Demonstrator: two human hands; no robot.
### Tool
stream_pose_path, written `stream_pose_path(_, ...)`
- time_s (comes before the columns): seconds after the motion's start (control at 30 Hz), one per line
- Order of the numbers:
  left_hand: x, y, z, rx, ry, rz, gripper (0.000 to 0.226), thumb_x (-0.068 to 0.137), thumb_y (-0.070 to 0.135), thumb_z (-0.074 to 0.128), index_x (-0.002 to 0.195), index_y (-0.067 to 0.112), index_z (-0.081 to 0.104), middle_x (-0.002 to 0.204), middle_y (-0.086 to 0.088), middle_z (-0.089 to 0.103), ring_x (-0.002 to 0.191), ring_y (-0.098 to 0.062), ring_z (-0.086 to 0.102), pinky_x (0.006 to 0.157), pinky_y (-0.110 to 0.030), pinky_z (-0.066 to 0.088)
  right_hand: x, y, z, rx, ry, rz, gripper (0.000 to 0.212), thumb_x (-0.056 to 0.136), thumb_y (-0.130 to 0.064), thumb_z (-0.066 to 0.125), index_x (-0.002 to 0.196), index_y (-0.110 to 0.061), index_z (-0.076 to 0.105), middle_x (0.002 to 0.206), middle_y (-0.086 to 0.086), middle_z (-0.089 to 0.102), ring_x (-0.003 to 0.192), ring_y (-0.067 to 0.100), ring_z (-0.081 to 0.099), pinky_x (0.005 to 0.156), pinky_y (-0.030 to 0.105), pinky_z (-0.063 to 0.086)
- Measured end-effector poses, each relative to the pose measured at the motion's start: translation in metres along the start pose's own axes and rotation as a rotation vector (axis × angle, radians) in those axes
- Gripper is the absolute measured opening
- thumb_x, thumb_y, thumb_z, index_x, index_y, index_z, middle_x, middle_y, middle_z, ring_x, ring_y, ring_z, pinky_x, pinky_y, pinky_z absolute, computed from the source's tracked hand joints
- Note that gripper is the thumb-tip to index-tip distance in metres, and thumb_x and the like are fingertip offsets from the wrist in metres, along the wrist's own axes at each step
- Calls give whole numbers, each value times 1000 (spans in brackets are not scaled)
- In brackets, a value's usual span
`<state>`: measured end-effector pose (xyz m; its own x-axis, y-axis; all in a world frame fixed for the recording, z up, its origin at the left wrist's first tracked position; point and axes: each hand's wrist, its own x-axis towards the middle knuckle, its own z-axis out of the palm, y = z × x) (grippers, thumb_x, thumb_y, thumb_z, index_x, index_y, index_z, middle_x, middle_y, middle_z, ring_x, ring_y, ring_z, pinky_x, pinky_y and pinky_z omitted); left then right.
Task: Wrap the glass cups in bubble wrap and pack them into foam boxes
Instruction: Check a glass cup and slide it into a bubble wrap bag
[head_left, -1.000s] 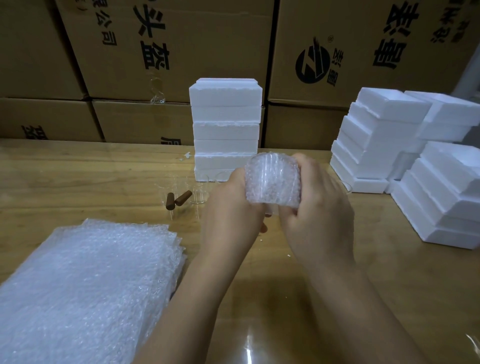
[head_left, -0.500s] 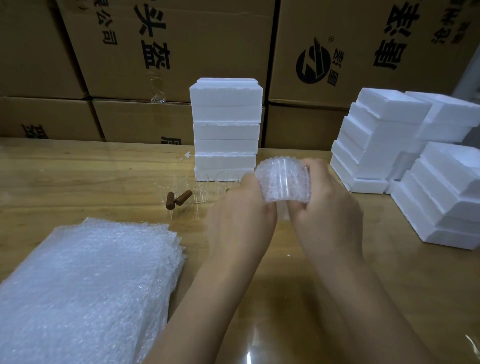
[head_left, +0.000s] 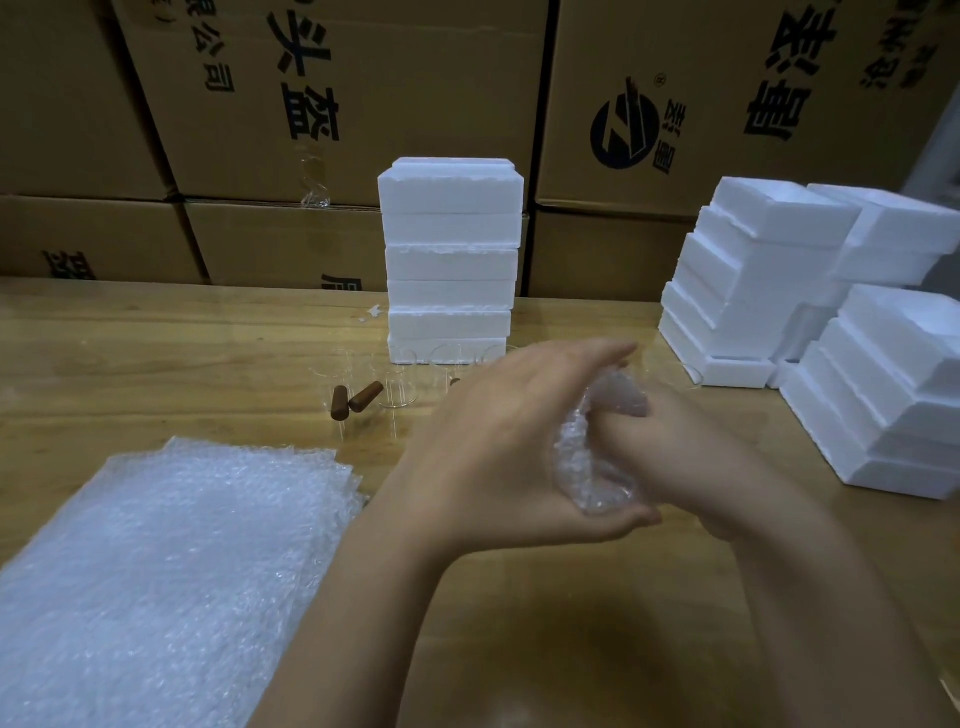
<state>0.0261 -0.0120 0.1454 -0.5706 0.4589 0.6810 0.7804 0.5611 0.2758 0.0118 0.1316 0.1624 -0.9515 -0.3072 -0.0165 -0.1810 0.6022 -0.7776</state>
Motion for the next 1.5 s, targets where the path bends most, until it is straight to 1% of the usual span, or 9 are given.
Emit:
stream_pose_path(0.13, 0, 3, -4, -105, 117, 35, 69, 65, 48, 76, 116, 5, 58, 108, 1, 66, 98, -13, 64, 77, -35, 54, -11, 0, -4, 300, -107, -65, 32, 70, -63, 48, 85, -42, 67, 87, -4, 73, 92, 25, 69, 83, 51, 52)
stream_pose_path(0.23, 1, 4, -6, -148, 157, 43, 68, 63, 45, 77, 112, 1, 59, 103, 0, 66, 94, -15, 65, 76, -36, 54, -16, 2, -8, 430, -212, -93, 76, 64, -80, 54, 101, -15, 65, 116, 40, 50, 110, 63, 41, 95, 74, 30)
stream_pose_path(0.33, 0, 6, -8, -80, 160, 32, 68, 64, 49, 76, 111, 1, 60, 101, 1, 66, 90, -15, 65, 73, -35, 54, -15, 9, -15, 379, -301, -86, 111, 55, -86, 57, 112, 9, 52, 108, 48, 46, 96, 61, 49, 84, 53, 44)
stream_pose_path(0.5, 0, 6, -8, 200, 122, 57, 67, 65, 52, 76, 108, 2, 64, 91, -2, 69, 79, -18, 65, 60, -32, 52, -17, 6, -20, 292, -408, -170, 6, 71, -42, 64, 71, -41, 70, 66, -15, 65, 65, -3, 59, 62, 9, 42)
stream_pose_path(0.6, 1, 7, -5, 290, 68, 88, 69, 62, 53, 79, 106, 1, 65, 89, -4, 69, 76, -20, 65, 56, -26, 49, -14, 8, -16, 263, -403, -174, 28, 73, -22, 54, 55, -41, 64, 51, -20, 54, 52, -7, 50, 51, 4, 36)
stream_pose_path(1.0, 1, 5, -5, 382, 68, 115, 58, 66, 45, 73, 103, 1, 66, 86, -7, 67, 71, -24, 63, 51, -29, 46, -1, 10, 4, 219, -168, -103, 21, 57, -28, 43, 58, -39, 60, 43, -17, 50, 42, -6, 46, 41, 10, 35)
stream_pose_path(1.23, -3, 5, -19, 15, -66, -169, 68, 61, 64, 64, 113, 20, 59, 93, 10, 69, 79, -11, 66, 63, -33, 53, -12, 8, -13, 190, -51, -189, 45, 64, -66, 70, 103, -47, 59, 99, -13, 69, 92, 6, 66, 84, 35, 55)
stream_pose_path(1.33, -5, -1, -25, -42, -154, -339, 72, 53, 73, 61, 112, 33, 55, 93, 14, 67, 82, -9, 65, 70, -36, 54, -20, 0, -20, 174, 239, -424, 17, 83, -50, 65, 93, -36, 67, 93, -14, 69, 92, 6, 65, 77, 30, 53)
stream_pose_path(1.5, -7, -6, -32, -242, -194, -439, 65, 50, 66, 70, 107, 37, 58, 94, 12, 69, 86, -9, 66, 75, -42, 54, -22, -7, -5, 25, 123, -652, 26, 90, -34, 50, 84, -22, 71, 89, -11, 69, 94, 14, 65, 81, 31, 50)
